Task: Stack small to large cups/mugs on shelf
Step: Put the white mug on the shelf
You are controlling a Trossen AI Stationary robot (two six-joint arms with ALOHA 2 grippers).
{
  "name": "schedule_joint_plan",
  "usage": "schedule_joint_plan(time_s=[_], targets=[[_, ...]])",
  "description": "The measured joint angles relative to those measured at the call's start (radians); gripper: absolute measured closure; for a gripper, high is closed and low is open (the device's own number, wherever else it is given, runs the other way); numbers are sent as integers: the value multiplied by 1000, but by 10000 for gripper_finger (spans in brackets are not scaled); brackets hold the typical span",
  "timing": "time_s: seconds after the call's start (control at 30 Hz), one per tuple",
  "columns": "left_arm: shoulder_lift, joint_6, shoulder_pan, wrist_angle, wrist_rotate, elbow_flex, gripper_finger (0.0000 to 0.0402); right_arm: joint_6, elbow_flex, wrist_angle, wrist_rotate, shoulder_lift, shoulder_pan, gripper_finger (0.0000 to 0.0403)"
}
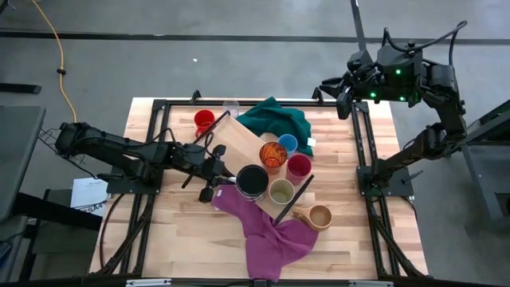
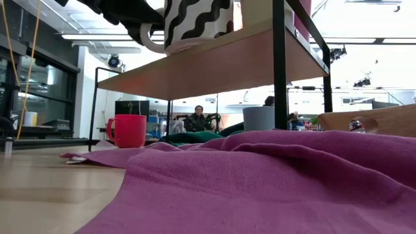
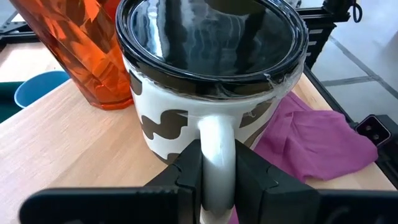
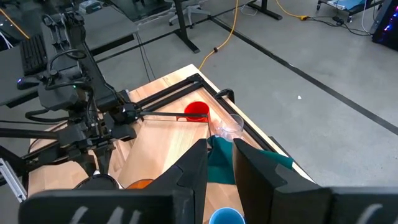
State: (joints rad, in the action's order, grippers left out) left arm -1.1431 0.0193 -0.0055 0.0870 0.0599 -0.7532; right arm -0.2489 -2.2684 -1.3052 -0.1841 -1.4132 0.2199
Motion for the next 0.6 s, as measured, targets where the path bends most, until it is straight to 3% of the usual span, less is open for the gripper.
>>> schedule_joint_plan(time_s=[0.6], targets=[[-2,-8,0,-18,-11,0,355,4,0,0,0,0,0,334]])
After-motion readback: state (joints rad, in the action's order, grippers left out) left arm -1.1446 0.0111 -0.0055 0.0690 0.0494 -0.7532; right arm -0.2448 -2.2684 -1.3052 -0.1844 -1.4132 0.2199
